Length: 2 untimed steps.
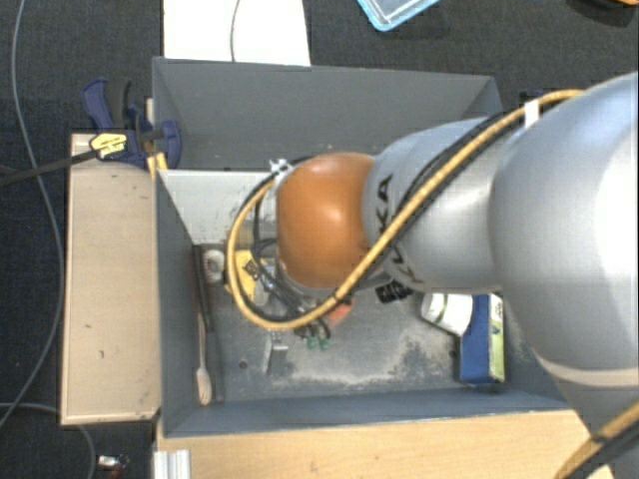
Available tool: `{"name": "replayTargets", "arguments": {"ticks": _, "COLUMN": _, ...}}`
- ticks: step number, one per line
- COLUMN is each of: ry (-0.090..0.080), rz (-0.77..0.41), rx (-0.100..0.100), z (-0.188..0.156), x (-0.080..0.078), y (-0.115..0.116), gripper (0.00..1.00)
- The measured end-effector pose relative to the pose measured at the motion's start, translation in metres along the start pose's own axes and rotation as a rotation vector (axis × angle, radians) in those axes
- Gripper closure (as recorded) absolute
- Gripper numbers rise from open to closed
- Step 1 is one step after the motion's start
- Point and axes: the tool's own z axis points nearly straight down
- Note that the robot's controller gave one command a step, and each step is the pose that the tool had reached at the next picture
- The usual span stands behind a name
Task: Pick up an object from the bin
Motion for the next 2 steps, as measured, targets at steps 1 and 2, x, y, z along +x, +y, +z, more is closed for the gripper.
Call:
{"name": "replayTargets", "arguments": {"ticks": 1, "ry": -0.007, "rz": 0.006, "rx": -0.001, "z": -0.004, "x": -0.002, "y": -0.001, "gripper": 0.00}}
{"name": "replayTargets", "arguments": {"ticks": 2, "ry": -0.011, "rz": -0.034, "rx": -0.003, "z": 0.025, "x": -0.074, "y": -0.016, "gripper": 0.00}}
